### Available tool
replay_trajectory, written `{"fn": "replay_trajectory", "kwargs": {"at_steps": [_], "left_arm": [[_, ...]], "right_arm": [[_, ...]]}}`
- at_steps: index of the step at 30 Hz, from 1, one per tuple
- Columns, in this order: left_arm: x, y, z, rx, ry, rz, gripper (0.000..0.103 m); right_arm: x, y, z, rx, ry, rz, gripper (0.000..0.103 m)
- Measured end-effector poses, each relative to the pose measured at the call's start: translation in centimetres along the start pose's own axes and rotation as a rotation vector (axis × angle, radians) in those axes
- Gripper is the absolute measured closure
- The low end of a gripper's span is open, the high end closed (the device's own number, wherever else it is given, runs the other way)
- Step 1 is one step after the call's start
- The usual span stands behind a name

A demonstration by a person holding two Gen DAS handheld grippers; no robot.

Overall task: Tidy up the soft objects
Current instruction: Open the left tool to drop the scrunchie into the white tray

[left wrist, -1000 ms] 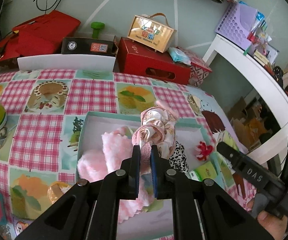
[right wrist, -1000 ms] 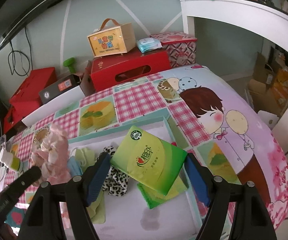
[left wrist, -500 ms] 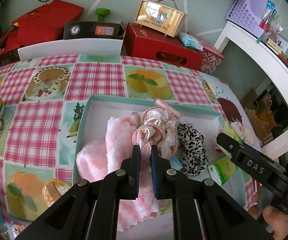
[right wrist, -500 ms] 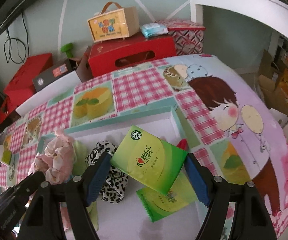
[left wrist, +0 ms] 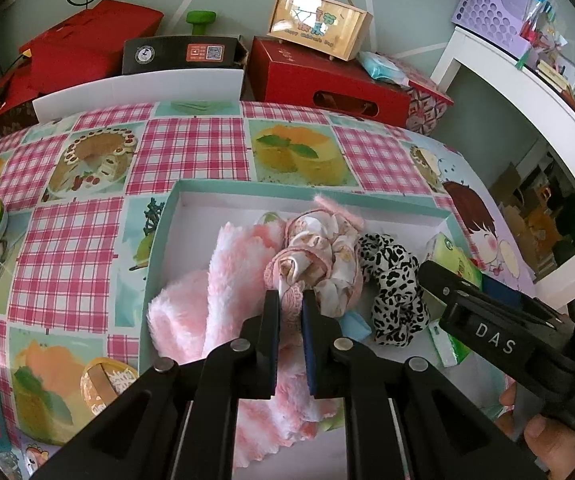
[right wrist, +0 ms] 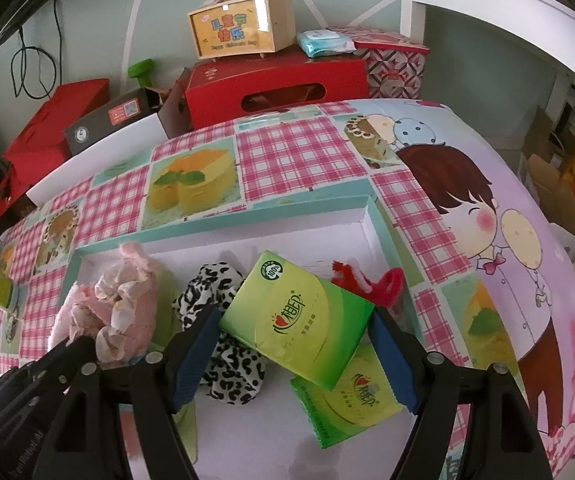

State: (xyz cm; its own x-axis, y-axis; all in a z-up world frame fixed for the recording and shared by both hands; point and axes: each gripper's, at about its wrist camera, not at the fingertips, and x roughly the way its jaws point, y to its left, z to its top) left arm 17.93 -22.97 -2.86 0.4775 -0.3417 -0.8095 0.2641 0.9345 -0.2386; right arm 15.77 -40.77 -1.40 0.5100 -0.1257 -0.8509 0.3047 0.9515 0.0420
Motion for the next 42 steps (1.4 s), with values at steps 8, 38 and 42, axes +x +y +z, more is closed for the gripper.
{"fn": "replay_trajectory", "kwargs": {"at_steps": [8, 38, 42], "left_arm": [[0.0, 0.0, 0.0, -0.005, 0.006, -0.008, 0.087], [-5.2, 2.4, 1.7, -0.069, -0.074, 0.040, 0.043], [-4.2, 3.6, 1.5, -0.103, -0.033, 0.089, 0.043]], "right_arm": [[0.1, 0.5, 0.0, -0.019, 0.014, -0.017, 0.021], [-2.2, 0.1, 0.3, -0.005, -0.021, -0.044, 0.016], [-2.1, 0.2, 0.1, -0.007, -0.012, -0.048, 0.016]]}}
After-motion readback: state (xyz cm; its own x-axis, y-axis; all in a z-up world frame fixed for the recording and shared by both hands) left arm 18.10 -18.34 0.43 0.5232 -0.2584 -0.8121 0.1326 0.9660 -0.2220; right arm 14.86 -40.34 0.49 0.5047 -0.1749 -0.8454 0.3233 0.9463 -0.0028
